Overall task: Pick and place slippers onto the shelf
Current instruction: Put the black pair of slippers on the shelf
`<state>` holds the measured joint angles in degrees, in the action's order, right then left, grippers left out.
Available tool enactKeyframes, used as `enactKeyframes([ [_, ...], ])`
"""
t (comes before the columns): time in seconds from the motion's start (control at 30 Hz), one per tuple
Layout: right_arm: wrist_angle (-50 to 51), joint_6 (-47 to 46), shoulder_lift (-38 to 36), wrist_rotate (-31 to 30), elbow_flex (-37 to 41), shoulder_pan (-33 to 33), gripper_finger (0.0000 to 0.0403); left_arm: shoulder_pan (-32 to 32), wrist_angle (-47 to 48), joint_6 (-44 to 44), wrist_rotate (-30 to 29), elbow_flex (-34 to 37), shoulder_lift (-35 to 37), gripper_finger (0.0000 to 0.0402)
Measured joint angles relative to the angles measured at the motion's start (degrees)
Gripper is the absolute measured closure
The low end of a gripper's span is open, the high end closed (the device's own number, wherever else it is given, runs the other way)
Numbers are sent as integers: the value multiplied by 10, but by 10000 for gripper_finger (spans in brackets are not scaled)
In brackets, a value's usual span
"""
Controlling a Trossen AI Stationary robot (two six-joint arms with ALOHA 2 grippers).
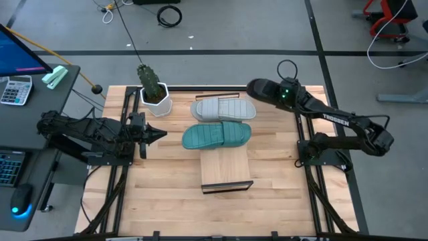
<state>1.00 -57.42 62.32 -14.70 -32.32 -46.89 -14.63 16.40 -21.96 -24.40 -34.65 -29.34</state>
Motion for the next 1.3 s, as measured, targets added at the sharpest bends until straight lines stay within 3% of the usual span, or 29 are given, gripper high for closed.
enactKeyframes([
  [0.17, -39, -9, -13, 0, -1, -3, 368, 0, 0, -2, 0, 0, 0, 374],
  [0.43, -27, 11, -20, 29, -70, -2, 368, 0, 0, -1, 0, 0, 0, 396],
  [0.73, 178, 133, -20, 90, -249, 15, 368, 0, 0, 1, 0, 0, 0, 375],
  [0.93, 299, 159, -21, 112, -359, 32, 368, 0, -3, 11, 0, 0, 0, 383],
  [1.3, 366, 151, -20, 112, -410, 85, 368, 0, -113, 112, -54, 0, -35, 386],
])
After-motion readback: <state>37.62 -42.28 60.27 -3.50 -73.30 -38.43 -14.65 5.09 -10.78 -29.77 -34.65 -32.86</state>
